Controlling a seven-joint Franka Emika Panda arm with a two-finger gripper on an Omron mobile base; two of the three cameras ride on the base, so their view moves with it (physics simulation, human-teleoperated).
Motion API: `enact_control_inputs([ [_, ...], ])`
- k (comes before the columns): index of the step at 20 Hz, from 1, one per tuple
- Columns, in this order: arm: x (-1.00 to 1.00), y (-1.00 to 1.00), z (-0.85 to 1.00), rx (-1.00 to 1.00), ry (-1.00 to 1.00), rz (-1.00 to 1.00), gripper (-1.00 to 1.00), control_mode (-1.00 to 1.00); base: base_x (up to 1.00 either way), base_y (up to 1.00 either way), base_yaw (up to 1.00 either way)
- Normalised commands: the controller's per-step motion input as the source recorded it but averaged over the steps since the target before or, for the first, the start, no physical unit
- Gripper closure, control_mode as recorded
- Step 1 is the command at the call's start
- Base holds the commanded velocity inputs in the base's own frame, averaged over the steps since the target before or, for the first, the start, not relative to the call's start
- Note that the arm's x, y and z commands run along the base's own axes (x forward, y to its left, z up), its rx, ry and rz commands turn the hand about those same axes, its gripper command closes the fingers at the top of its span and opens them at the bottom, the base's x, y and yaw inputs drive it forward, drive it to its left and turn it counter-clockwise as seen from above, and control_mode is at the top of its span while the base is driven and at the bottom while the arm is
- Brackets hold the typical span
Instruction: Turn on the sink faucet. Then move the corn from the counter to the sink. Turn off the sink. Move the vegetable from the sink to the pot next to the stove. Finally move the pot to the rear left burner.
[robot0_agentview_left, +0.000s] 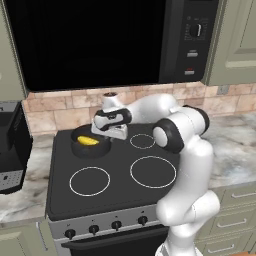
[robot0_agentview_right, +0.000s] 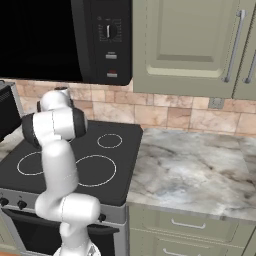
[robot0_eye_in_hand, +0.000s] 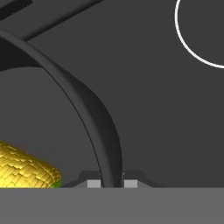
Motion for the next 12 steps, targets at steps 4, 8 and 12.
enact_control_inputs([
  [4,0.21,0.25,-0.16,0.00,0.02,0.03,1.00,-1.00,0.00,0.00,0.00],
  [8,0.04,0.10,-0.21,0.00,0.00,0.03,1.00,-1.00,0.00,0.00,0.00],
  [12,0.00,0.00,-0.15,0.00,0.00,0.02,1.00,-1.00,0.00,0.00,0.00],
])
